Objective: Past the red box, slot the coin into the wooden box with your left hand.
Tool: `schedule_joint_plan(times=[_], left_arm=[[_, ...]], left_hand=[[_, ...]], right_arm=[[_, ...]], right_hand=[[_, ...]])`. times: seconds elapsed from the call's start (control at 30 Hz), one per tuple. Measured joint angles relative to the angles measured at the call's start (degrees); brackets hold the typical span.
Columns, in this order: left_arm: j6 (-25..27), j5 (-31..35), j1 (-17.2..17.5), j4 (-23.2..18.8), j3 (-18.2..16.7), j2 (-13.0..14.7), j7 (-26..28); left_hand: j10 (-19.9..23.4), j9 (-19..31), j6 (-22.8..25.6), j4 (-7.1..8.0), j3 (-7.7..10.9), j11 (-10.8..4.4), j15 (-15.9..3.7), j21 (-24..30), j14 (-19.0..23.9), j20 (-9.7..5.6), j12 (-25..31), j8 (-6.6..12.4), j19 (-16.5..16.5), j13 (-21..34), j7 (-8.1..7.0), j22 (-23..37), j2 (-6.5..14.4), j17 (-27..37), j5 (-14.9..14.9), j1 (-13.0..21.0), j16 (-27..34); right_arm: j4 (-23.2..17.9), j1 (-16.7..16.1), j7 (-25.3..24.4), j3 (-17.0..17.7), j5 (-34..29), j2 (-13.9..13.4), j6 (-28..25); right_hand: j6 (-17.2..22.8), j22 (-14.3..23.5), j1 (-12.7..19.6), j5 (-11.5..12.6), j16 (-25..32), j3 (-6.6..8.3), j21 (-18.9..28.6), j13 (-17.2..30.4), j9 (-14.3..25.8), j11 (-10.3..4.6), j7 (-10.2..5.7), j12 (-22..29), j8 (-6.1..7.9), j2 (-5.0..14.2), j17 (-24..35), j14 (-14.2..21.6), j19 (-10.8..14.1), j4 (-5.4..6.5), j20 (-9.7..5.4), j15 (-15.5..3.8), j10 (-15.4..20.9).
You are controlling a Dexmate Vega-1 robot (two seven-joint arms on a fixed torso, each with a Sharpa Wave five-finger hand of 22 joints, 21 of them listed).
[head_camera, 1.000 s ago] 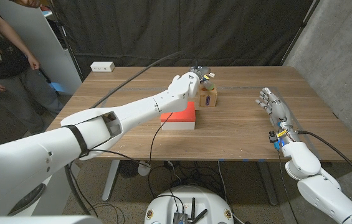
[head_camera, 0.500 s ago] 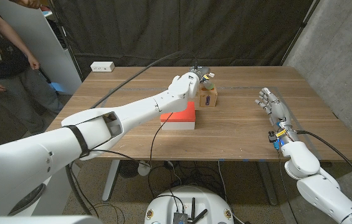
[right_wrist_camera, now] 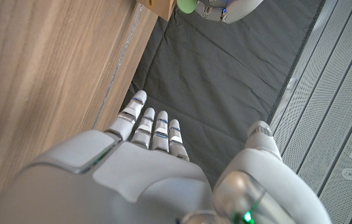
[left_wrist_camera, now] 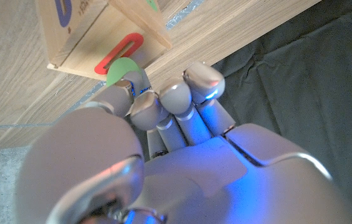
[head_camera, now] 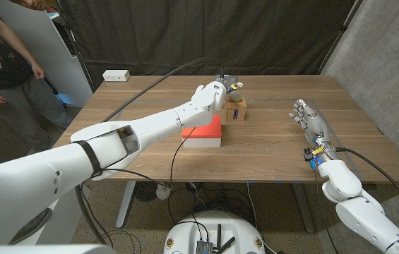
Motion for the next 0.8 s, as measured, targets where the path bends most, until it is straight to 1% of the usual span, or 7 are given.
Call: schedule_joint_plan(times=[0.57,0.8], left_arm=[[0.1,-0.1,0.0,-0.2,0.3,0.0,-0.6],[0.2,-0.2,-0.2,0.6,0.9,-0.3,-1.1]], left_hand=[[0.0,0.0,0.0,0.0,0.0,-0.04,0.0,0.0,0.0,0.0,0.0,0.0,0.0,-0.2,0.0,0.0,0.1,-0.2,0.1,0.2,-0.4],[0.0,0.0,0.0,0.17,-0.17,-0.04,0.0,0.0,0.0,0.0,0.0,0.0,0.0,0.0,0.0,0.0,0.1,-0.1,0.1,0.2,-0.4]], right_arm=[[0.0,-0.1,0.0,0.0,0.0,-0.1,0.2],[0.2,-0.1,0.0,0.0,0.1,-0.1,0.2]], right_hand=[[0.0,0.0,0.0,0.0,0.0,0.0,0.0,0.0,0.0,0.0,0.0,0.0,0.0,0.0,0.0,0.0,0.0,0.0,0.0,0.0,0.0],[0.0,0.0,0.0,0.0,0.0,0.0,0.0,0.0,0.0,0.0,0.0,0.0,0.0,0.0,0.0,0.0,0.0,0.0,0.0,0.0,0.0]])
